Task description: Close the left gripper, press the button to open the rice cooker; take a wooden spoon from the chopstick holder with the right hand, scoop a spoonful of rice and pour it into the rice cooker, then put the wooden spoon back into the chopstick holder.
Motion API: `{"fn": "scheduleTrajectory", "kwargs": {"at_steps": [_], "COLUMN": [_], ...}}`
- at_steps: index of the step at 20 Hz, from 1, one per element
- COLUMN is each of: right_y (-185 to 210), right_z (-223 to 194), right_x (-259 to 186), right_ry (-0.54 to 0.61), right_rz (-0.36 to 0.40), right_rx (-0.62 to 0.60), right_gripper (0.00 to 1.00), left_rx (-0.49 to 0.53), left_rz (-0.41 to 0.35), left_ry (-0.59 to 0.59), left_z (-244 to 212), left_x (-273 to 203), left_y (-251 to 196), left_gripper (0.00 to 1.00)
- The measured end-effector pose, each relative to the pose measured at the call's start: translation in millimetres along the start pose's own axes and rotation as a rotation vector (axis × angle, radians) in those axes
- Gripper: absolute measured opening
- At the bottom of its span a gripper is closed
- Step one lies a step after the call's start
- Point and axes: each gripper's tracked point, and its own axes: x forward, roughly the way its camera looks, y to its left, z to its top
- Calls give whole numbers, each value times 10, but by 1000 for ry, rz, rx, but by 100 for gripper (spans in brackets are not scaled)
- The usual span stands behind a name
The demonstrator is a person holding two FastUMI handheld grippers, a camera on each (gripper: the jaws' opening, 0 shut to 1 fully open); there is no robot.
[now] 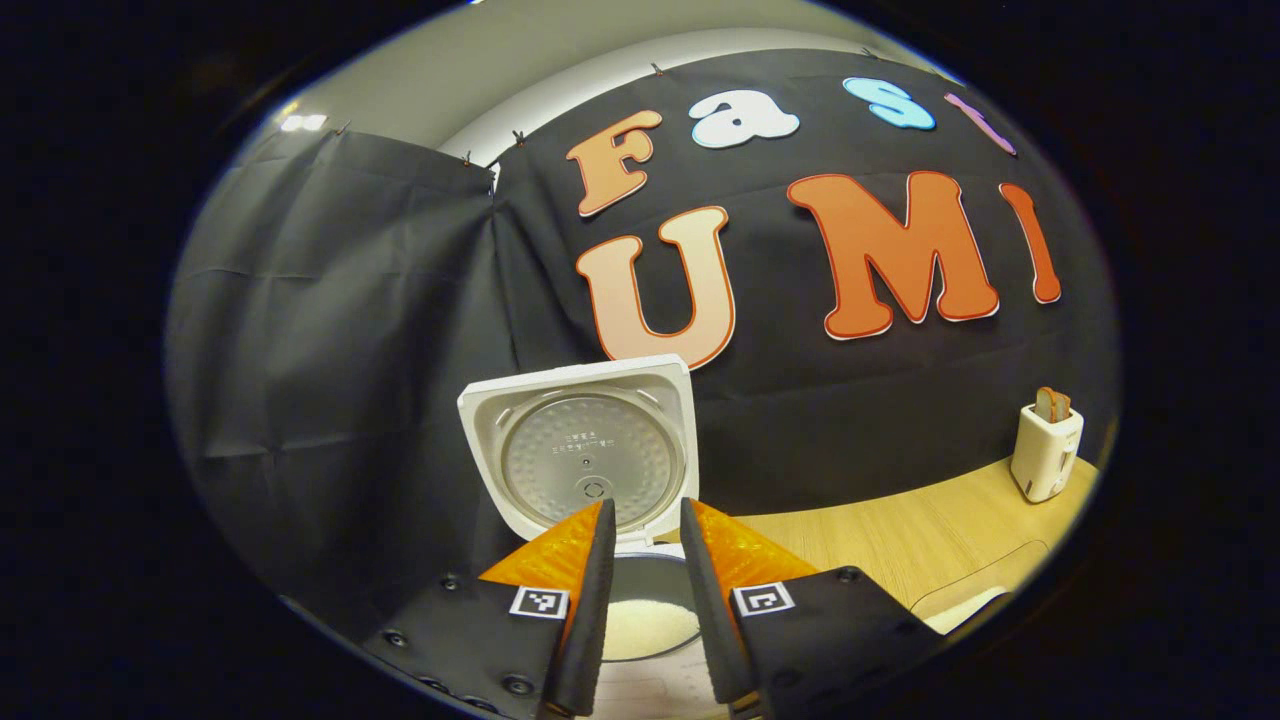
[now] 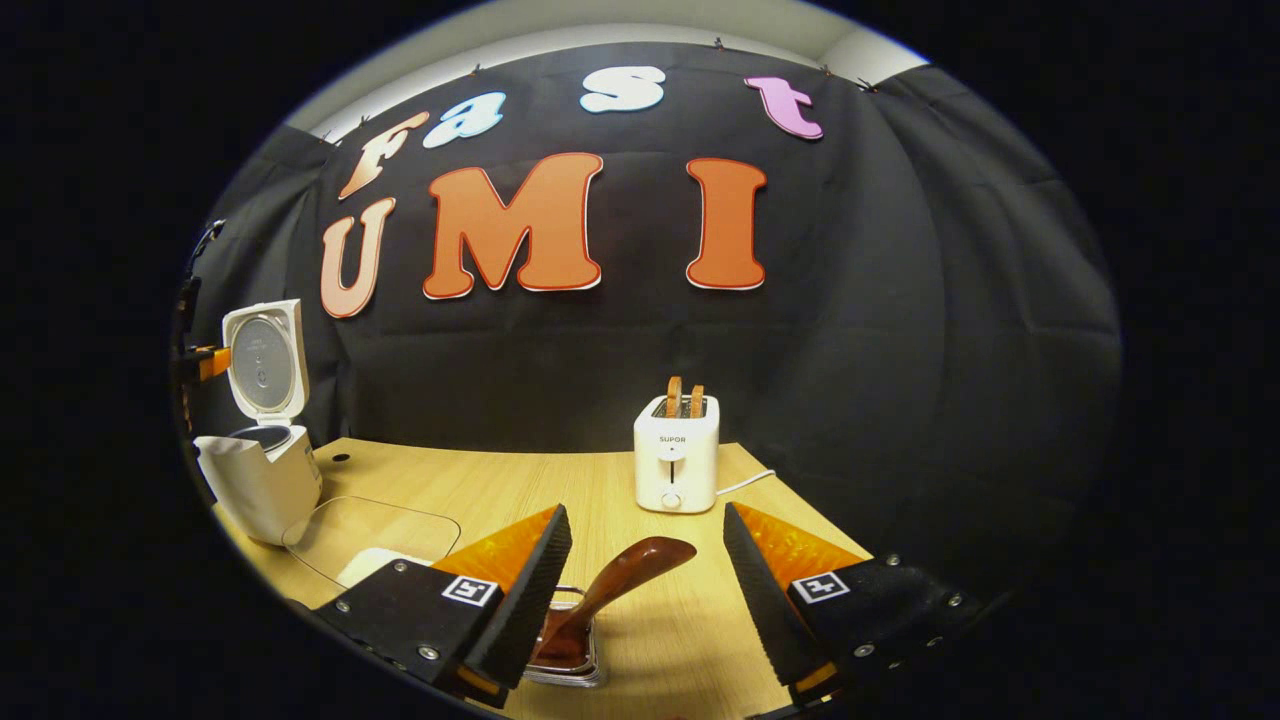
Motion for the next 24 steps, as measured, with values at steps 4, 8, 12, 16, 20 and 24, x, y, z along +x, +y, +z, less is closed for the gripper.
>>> {"fn": "scheduleTrajectory", "kwargs": {"at_steps": [4, 8, 12, 16, 20, 24], "right_y": [32, 18, 126, 166, 296, 305], "right_z": [-182, -364, -478, -452, -418, -425], "right_x": [53, 123, 121, 146, 118, 21], "right_ry": [53, 97, 121, 78, 76, 84], "right_rz": [38, 38, 78, 66, 128, 160], "right_rx": [84, 162, 259, 240, 263, 253], "right_gripper": [86, 74, 50, 31, 25, 23], "left_rx": [-20, -20, -11, -10, -13, -18], "left_rz": [-25, -41, -38, -39, -48, -52], "left_ry": [14, 36, 53, 66, 75, 79], "left_z": [-91, -201, -312, -394, -460, -488], "left_x": [7, 2, 32, 6, 4, 26], "left_y": [-85, -195, -191, -195, -222, -231], "left_gripper": [52, 58, 63, 63, 63, 60]}}
